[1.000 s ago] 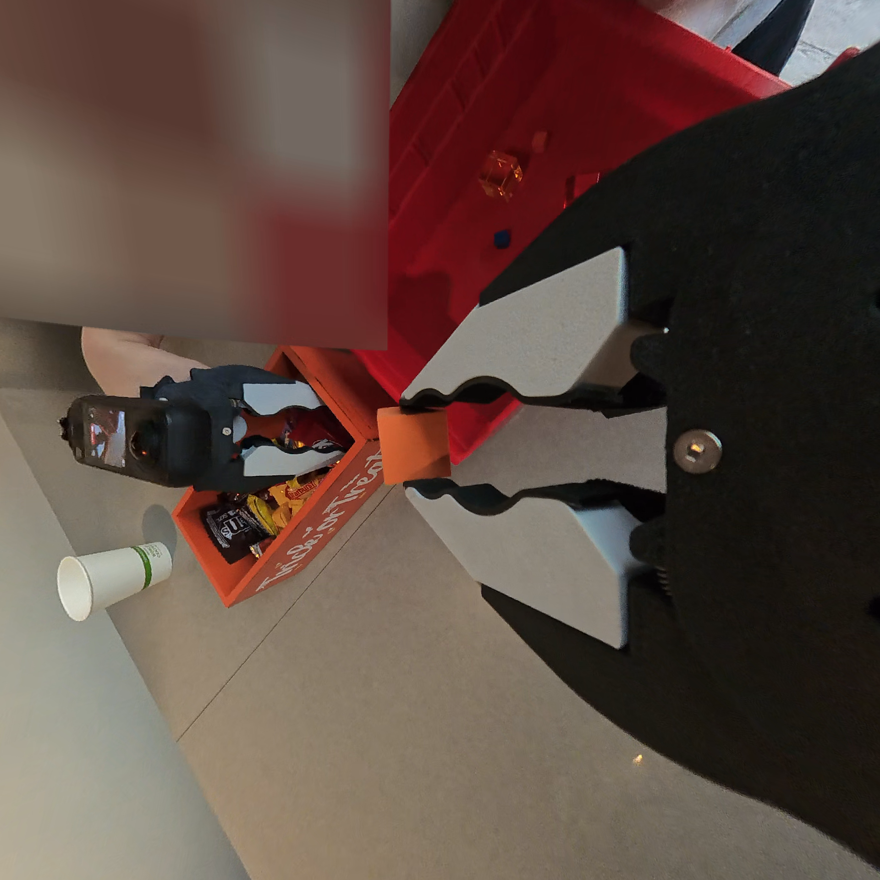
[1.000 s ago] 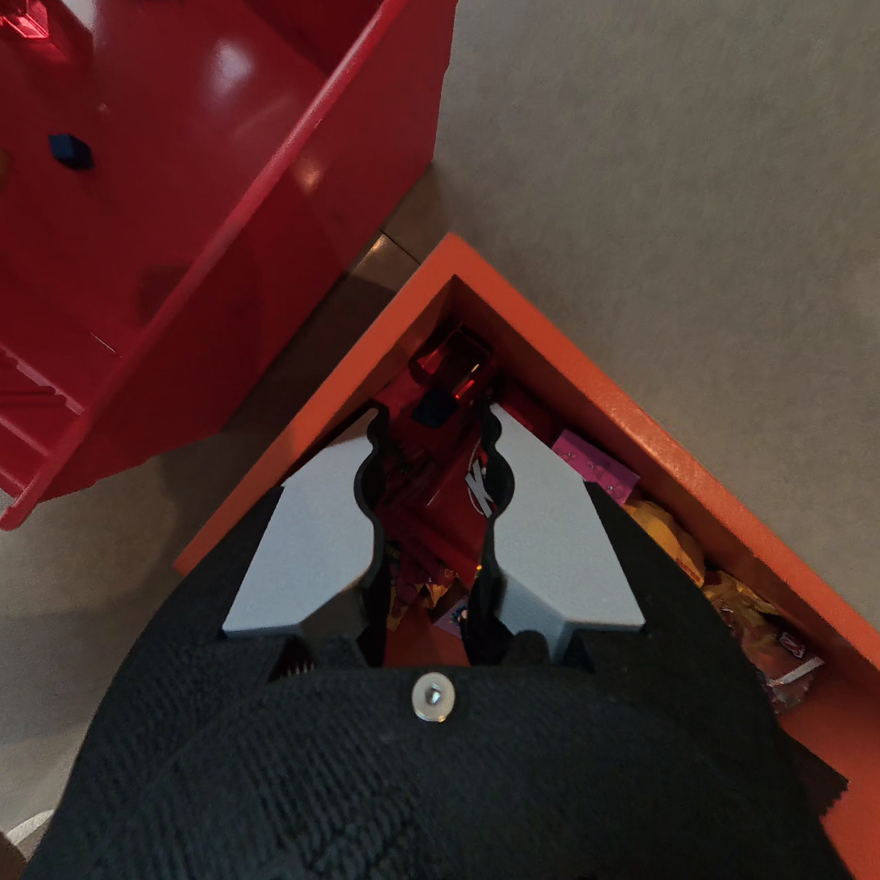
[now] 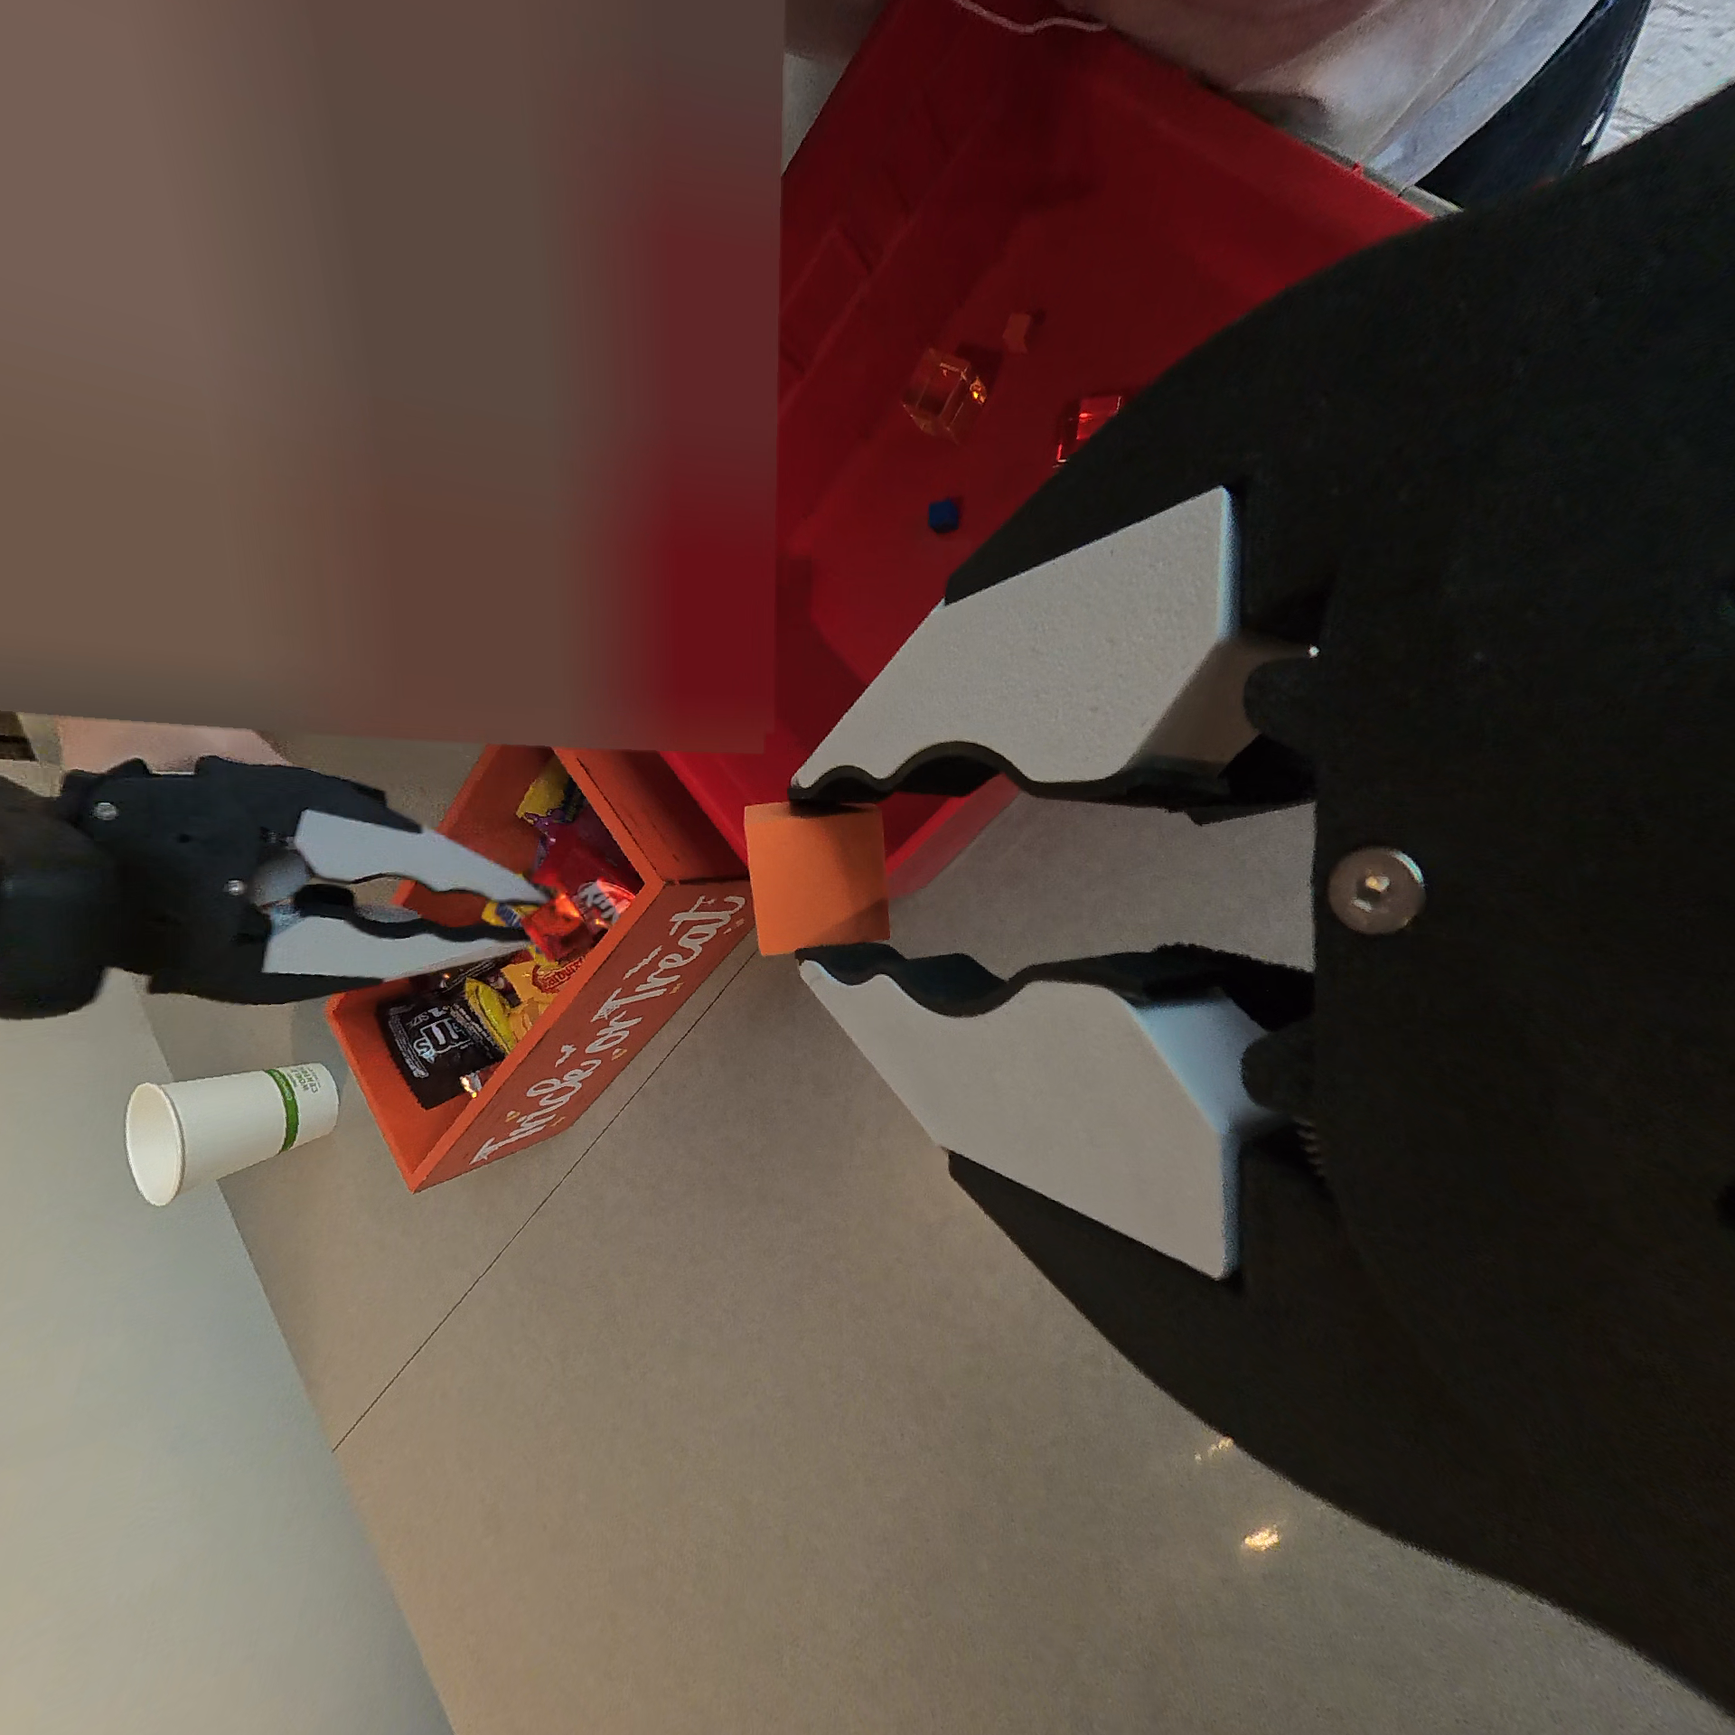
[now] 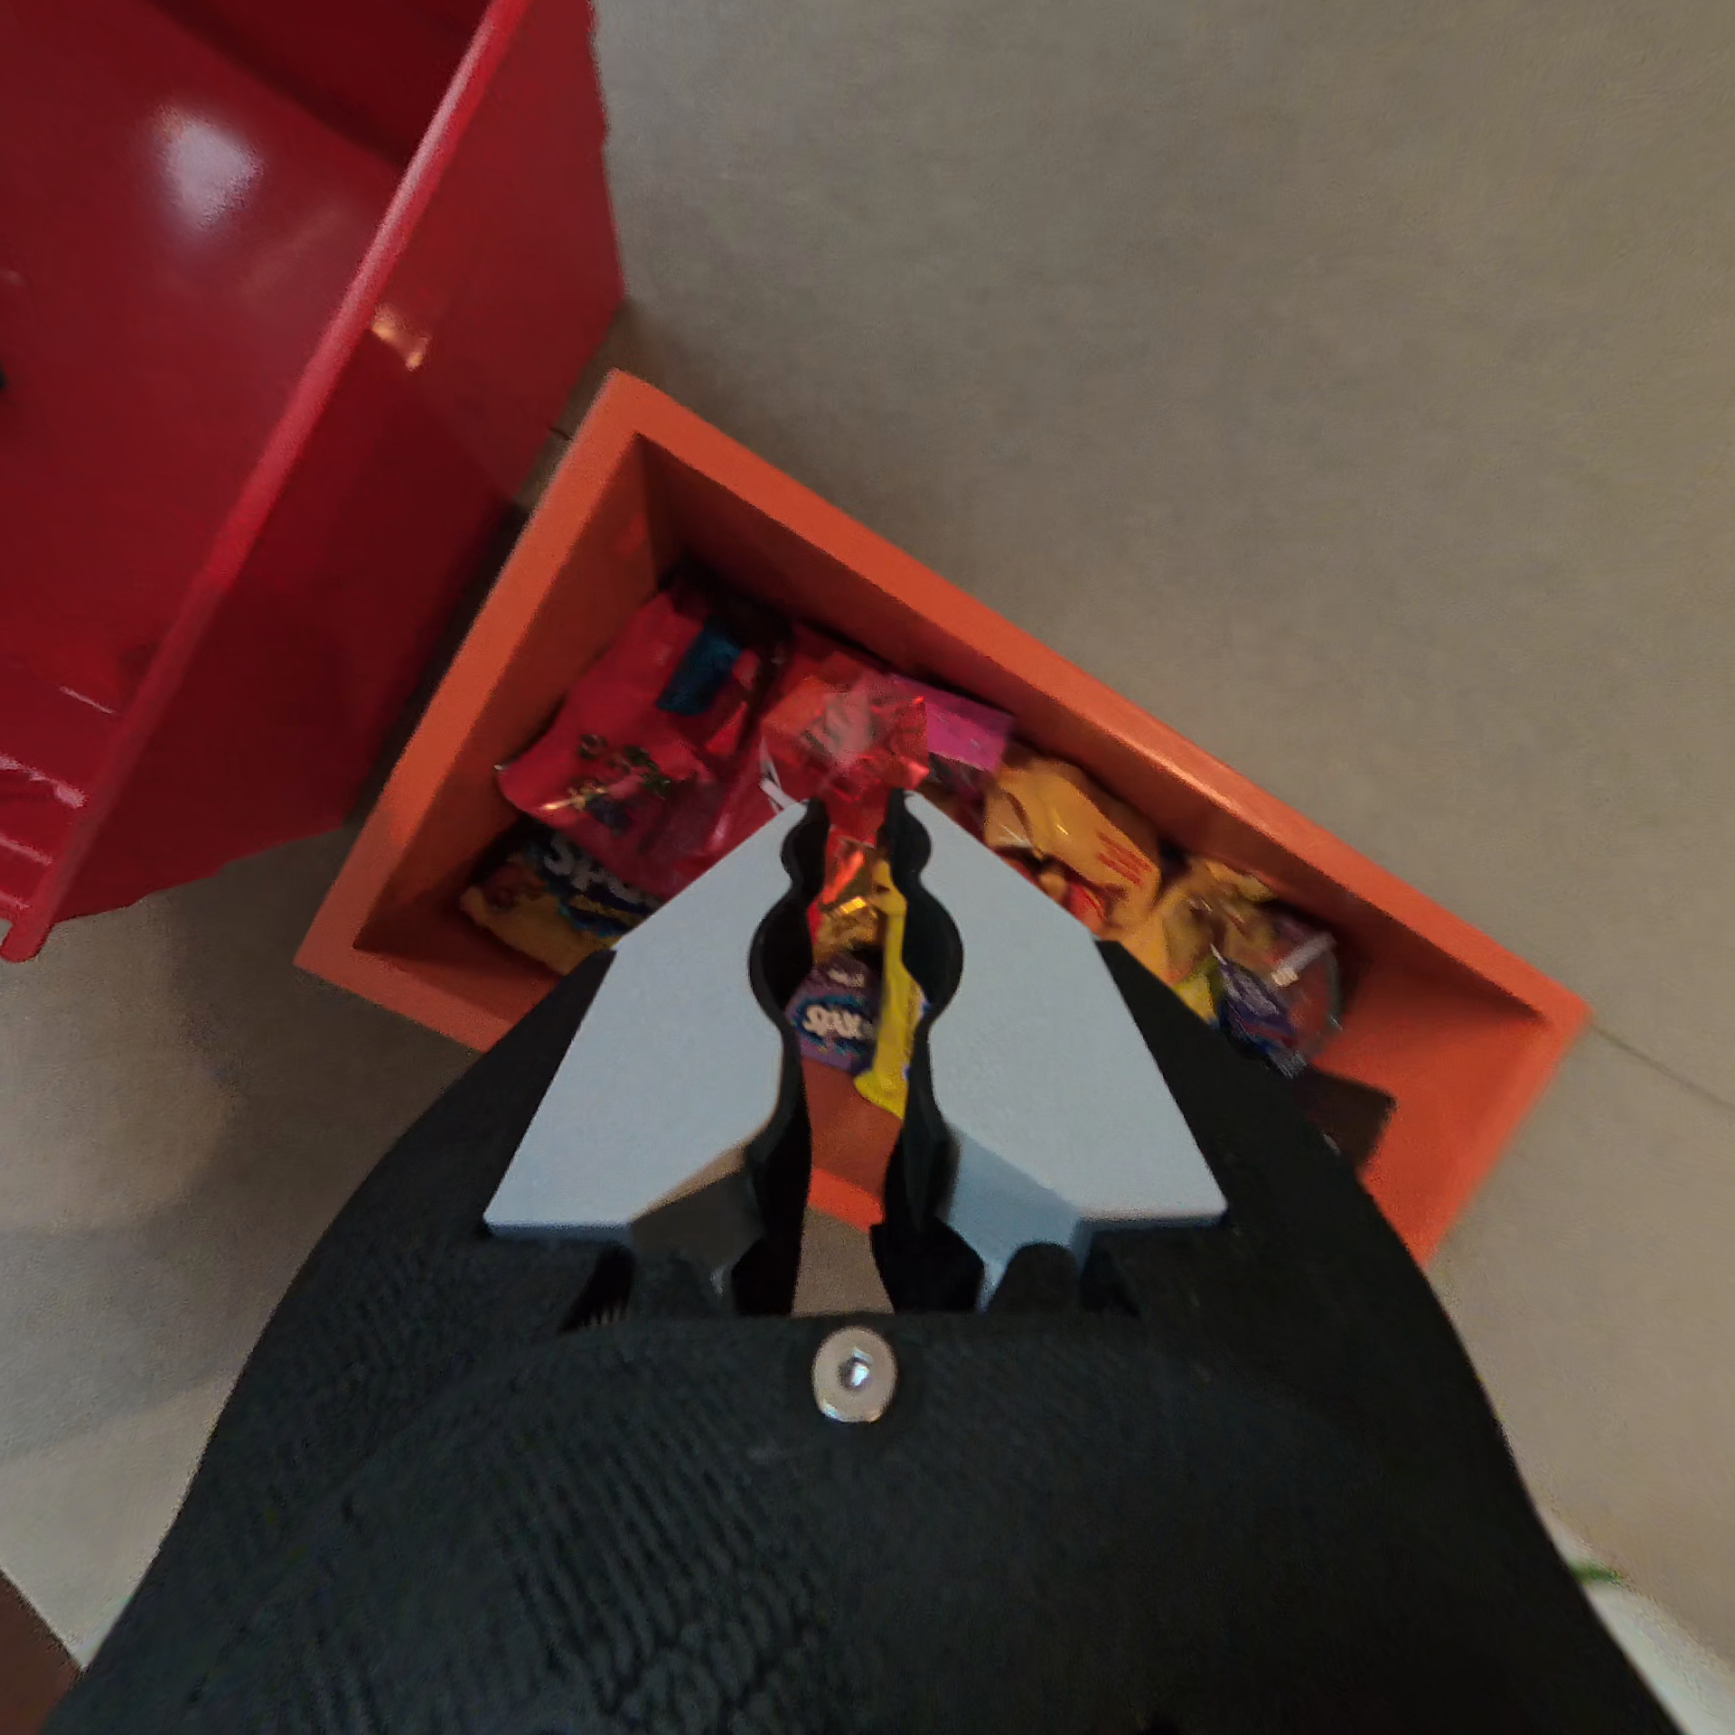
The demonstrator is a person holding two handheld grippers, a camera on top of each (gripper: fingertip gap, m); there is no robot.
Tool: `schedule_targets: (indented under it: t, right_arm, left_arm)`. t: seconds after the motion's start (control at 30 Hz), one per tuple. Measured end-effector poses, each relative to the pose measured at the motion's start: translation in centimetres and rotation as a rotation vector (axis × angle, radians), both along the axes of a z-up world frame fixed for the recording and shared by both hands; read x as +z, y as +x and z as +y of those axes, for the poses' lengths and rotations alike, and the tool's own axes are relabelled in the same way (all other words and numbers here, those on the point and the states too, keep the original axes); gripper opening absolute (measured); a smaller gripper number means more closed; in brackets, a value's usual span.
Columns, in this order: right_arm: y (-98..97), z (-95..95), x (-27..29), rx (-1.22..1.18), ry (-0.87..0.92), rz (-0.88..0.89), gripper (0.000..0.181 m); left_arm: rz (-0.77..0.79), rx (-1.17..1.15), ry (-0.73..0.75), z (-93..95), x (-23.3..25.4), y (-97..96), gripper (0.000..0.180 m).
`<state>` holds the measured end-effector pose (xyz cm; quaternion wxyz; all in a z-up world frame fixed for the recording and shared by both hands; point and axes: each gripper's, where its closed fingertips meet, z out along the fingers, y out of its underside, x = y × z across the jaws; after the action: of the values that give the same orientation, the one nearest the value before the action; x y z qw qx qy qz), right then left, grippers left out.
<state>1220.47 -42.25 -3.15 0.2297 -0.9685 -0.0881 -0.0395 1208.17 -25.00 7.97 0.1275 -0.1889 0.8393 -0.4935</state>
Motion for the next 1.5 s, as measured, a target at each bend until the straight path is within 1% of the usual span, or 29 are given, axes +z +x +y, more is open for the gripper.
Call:
schedule_targets:
  t: [0.03, 0.1, 0.17, 0.23, 0.27, 0.33, 0.37, 0.4, 0.47, 0.5, 0.57, 0.63, 0.7, 0.8, 0.9, 1.0, 1.17, 1.23, 1.27, 1.4, 1.5]
  right_arm:
    - [0.5, -0.4, 0.7, -0.032, 0.017, -0.015, 0.0]
    - [0.8, -0.2, 2.5, -0.085, 0.116, -0.004, 0.0]
    - [0.3, 0.3, 3.5, -0.119, 0.218, 0.054, 0.0]
    - [1.4, -0.7, 2.8, -0.22, 0.189, 0.026, 0.0]
    - [1.4, -1.1, 2.4, -0.258, 0.183, 0.032, 0.001]
    - [1.8, -1.6, 2.0, -0.349, 0.211, 0.045, 0.015]
    - [1.7, -1.4, 1.8, -0.389, 0.229, 0.074, 0.016]
    - [1.5, -1.1, 1.3, -0.417, 0.225, 0.099, 0.02]
    - [1.9, -1.0, -0.3, -0.469, 0.158, 0.045, 0.036]
    - [2.0, -0.9, -1.1, -0.469, 0.111, -0.008, 0.04]
    - [2.3, -0.5, -1.8, -0.451, 0.062, -0.12, 0.039]
    - [2.1, -0.7, -2.8, -0.448, -0.031, -0.151, 0.036]
    - [2.3, -0.5, -3.1, -0.446, -0.074, -0.19, 0.033]
    - [2.7, -0.8, -3.5, -0.41, -0.18, -0.286, 0.027]
    - [2.6, -1.2, -2.9, -0.42, -0.211, -0.324, 0.026]
    - [2.5, -2.3, -0.6, -0.55, -0.093, -0.237, 0.025]
    - [3.0, -5.1, 2.4, -0.877, 0.171, 0.116, 0.025]
    - [3.2, -5.1, 2.6, -0.969, 0.233, 0.26, 0.025]
    - [3.4, -4.9, 2.5, -1.01, 0.246, 0.304, 0.025]
    - [4.4, -4.1, 1.6, -1.13, 0.26, 0.351, 0.024]
    - [5.4, -4.0, 0.6, -1.219, 0.267, 0.342, 0.024]
  left_arm:
    - [0.001, 0.0, -0.006, 0.0, 0.0, 0.0, 0.028]
    - [0.006, 0.006, -0.022, -0.1, -0.1, 0.0, 0.028]
    - [0.02, 0.001, -0.057, -0.4, -0.3, -0.1, 0.028]
    - [0.033, -0.008, -0.096, -0.8, -0.5, -0.4, 0.028]
    - [0.033, -0.016, -0.114, -1.0, -0.5, -0.6, 0.028]
    - [0.018, -0.02, -0.136, -1.2, -0.5, -0.8, 0.028]
    - [0.008, -0.018, -0.145, -1.3, -0.5, -0.8, 0.028]
    - [-0.001, -0.019, -0.154, -1.3, -0.5, -0.8, 0.028]
    - [-0.027, -0.019, -0.19, -1.6, -0.1, -1.0, 0.028]
    - [-0.038, -0.026, -0.211, -1.8, 0.2, -1.3, 0.028]
    - [-0.065, -0.038, -0.249, -1.9, 0.9, -2.1, 0.028]
    - [-0.088, -0.042, -0.277, -1.7, 1.2, -3.1, 0.028]
    - [-0.112, -0.037, -0.305, -1.4, 1.4, -4.0, 0.028]
    - [-0.099, -0.02, -0.352, -1.0, 1.4, -5.1, 0.028]
    - [-0.102, -0.004, -0.385, -0.4, 1.7, -5.9, 0.028]
    - [-0.135, 0.0, -0.396, 0.1, 2.7, -6.0, 0.028]
    - [-0.196, -0.017, -0.377, 0.3, 6.8, -3.7, 0.028]
    - [-0.211, -0.016, -0.367, -0.2, 9.1, -1.7, 0.028]
    - [-0.21, -0.02, -0.365, -0.6, 10.2, -0.6, 0.028]
    - [-0.19, -0.051, -0.396, -2.3, 14.0, 2.7, 0.027]
    - [-0.175, -0.067, -0.445, -2.7, 14.6, 3.6, 0.027]
